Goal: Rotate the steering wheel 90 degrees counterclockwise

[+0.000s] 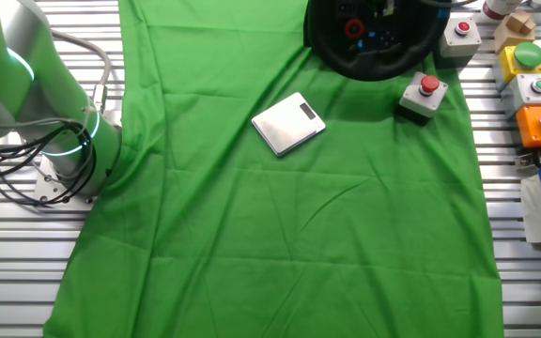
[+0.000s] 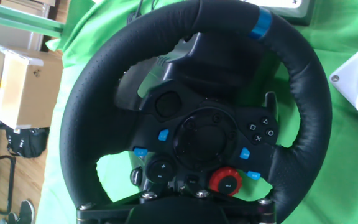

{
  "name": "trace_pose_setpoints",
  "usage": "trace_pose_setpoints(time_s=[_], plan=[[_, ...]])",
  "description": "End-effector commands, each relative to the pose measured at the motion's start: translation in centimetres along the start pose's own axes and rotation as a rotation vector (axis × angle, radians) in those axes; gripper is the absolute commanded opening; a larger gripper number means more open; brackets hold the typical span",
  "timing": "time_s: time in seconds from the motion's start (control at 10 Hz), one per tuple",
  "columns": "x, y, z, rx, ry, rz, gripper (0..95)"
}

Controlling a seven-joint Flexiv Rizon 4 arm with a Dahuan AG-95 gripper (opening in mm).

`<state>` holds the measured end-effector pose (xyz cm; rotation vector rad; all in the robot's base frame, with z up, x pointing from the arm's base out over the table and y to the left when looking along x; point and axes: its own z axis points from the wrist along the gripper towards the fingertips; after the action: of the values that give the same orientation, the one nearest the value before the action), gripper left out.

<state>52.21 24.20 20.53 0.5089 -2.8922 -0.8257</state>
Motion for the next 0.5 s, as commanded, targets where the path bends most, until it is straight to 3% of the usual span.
trace_pose_setpoints(time_s=[0.1, 0.5], plan=[[0.0, 0.0, 0.0, 0.003, 0.003, 0.005, 0.0], [0.7, 1.0, 0.2, -0.021, 0.001, -0.019, 0.0]])
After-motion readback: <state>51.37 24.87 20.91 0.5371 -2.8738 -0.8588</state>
